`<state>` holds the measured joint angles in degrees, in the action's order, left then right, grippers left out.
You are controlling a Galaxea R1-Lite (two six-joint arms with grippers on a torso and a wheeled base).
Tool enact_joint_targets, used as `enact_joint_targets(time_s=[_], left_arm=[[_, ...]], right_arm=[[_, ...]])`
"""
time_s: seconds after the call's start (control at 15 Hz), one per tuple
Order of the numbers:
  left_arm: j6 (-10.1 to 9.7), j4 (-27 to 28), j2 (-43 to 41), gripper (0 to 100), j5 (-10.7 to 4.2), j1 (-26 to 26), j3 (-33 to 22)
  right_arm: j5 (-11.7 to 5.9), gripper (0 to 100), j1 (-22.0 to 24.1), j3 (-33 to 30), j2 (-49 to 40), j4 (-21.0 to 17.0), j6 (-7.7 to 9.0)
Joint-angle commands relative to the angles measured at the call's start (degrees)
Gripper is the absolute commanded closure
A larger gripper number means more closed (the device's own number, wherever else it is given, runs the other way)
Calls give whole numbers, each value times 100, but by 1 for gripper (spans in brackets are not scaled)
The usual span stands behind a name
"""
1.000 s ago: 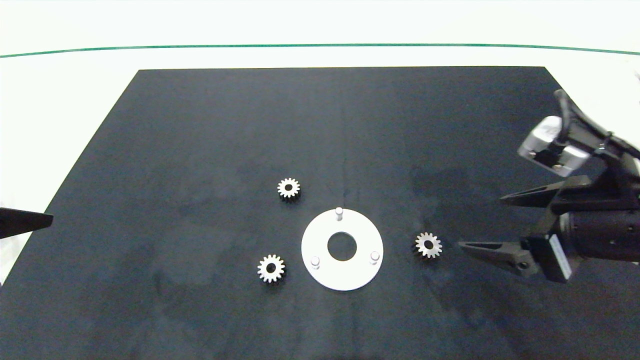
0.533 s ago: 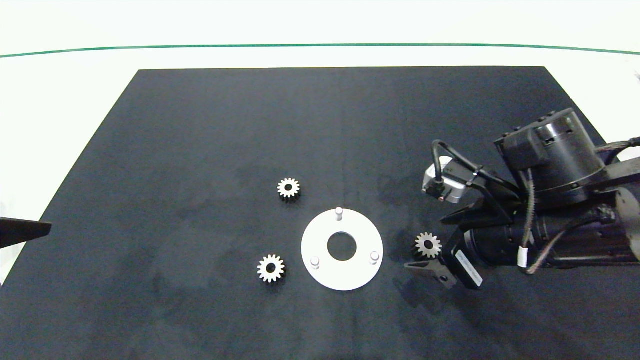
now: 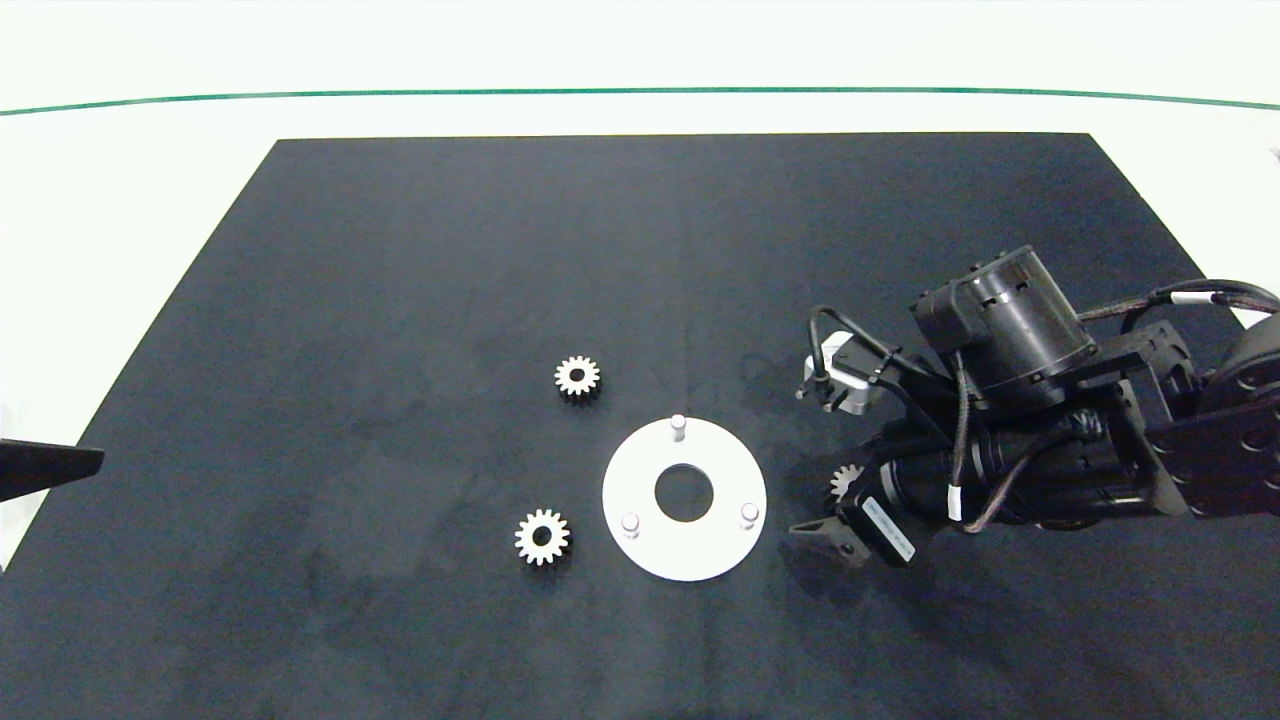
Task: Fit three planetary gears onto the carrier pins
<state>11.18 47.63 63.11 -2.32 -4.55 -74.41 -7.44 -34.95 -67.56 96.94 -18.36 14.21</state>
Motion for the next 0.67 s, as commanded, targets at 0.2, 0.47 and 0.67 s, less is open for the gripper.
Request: enact_joint_targets(time_s=[0.2, 0.47, 0.67], left_arm=[[7, 27, -27, 0, -6, -2, 32], [-19, -193, -36, 0, 3, -11, 32], [-19, -193, -36, 0, 3, -11, 50]], right_arm=[[-100, 0, 199, 173, -52, -10, 11], [-74, 3, 296, 182, -8, -1, 11], [-39, 9, 313, 173, 18, 17, 2]])
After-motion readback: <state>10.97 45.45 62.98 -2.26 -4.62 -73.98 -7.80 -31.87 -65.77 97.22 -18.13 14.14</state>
